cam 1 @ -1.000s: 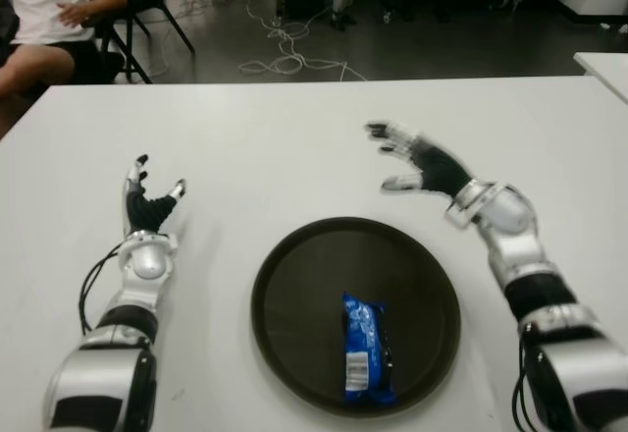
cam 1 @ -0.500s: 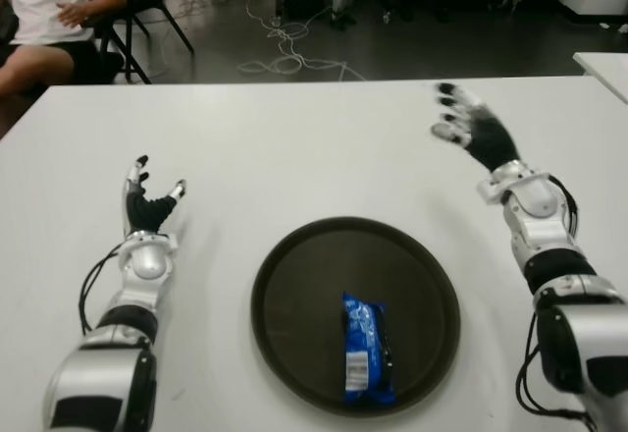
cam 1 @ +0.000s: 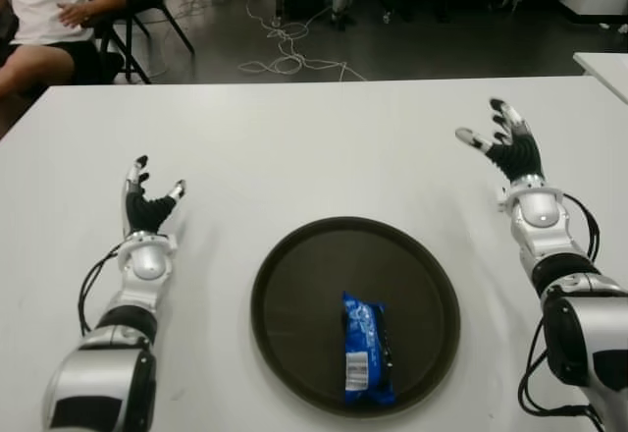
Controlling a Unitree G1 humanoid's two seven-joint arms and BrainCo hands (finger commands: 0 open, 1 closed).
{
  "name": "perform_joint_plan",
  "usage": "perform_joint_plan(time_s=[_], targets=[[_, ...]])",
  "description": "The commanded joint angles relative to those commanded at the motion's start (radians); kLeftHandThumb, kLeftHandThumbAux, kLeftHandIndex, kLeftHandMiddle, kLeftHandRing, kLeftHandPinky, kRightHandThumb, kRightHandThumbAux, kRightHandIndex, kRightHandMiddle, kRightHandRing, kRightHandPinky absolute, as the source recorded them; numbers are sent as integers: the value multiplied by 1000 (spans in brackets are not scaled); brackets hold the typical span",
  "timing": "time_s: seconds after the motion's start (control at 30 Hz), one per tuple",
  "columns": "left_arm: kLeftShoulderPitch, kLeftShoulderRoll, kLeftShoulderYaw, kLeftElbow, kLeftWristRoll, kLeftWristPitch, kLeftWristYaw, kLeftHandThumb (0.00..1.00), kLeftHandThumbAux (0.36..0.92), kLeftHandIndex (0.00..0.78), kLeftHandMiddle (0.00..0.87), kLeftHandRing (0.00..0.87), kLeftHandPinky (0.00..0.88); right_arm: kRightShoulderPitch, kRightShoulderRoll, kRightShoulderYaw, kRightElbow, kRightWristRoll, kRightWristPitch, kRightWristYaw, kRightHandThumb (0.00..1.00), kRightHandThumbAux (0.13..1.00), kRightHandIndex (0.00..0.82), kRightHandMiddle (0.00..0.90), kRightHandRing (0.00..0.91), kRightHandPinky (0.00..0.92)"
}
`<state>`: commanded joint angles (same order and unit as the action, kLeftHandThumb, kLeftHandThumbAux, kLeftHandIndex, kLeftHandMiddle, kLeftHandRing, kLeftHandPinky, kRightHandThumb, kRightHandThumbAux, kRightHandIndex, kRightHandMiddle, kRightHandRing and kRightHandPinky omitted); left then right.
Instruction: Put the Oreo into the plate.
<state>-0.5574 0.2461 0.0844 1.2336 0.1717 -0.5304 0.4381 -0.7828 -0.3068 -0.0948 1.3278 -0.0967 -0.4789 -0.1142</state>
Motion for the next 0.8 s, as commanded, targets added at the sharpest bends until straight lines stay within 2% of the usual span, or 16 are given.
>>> perform_joint_plan(time_s=[0.2,0.47,0.8], targets=[[4,1,4,-4,-6,-9,-9,0,776,62,103,82,65,3,4,-11,-2,2,28,-8,0,676,51,10,0,0],[8,5,6,-6,-6,-14,-20,0,775,65,103,81,59,15,25,-25,0,7,53,-24,0,682,73,29,2,0],[4,10,5,-4,-4,-13,-30,0,772,69,95,78,69,8,25,-19,2,-18,89,-25,0,620,73,15,0,0]])
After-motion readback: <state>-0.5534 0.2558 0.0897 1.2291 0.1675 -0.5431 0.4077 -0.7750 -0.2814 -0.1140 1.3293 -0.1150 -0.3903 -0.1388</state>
